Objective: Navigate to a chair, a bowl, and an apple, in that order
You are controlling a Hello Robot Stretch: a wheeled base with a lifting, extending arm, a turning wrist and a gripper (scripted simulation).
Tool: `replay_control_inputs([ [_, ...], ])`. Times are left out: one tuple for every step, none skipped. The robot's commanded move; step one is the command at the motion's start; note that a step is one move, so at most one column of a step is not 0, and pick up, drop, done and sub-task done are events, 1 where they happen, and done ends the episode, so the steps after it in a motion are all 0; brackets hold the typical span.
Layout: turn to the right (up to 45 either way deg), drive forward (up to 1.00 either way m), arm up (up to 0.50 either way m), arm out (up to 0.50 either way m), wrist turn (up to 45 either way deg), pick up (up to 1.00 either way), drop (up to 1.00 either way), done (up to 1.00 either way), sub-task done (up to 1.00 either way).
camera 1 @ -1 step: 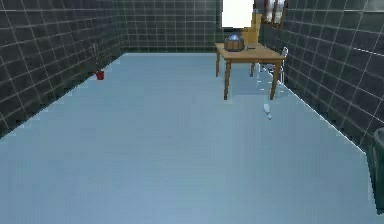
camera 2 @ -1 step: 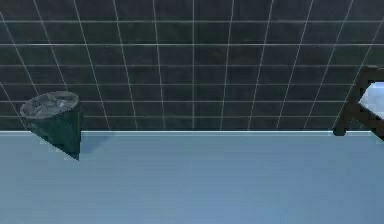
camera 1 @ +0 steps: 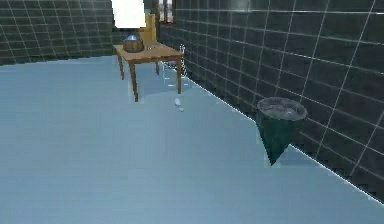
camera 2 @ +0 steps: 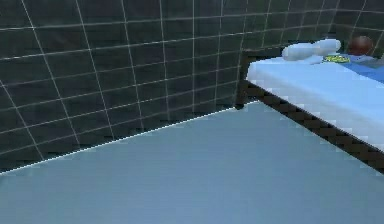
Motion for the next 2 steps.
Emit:
replay_control_inputs([
  [0.0, 1.0, 0.0, 0.0, 0.0, 0.0, 0.0, 0.0, 0.0],
  [3.0, 0.0, 0.0, 0.0, 0.0, 0.0, 0.0, 0.0, 0.0],
])
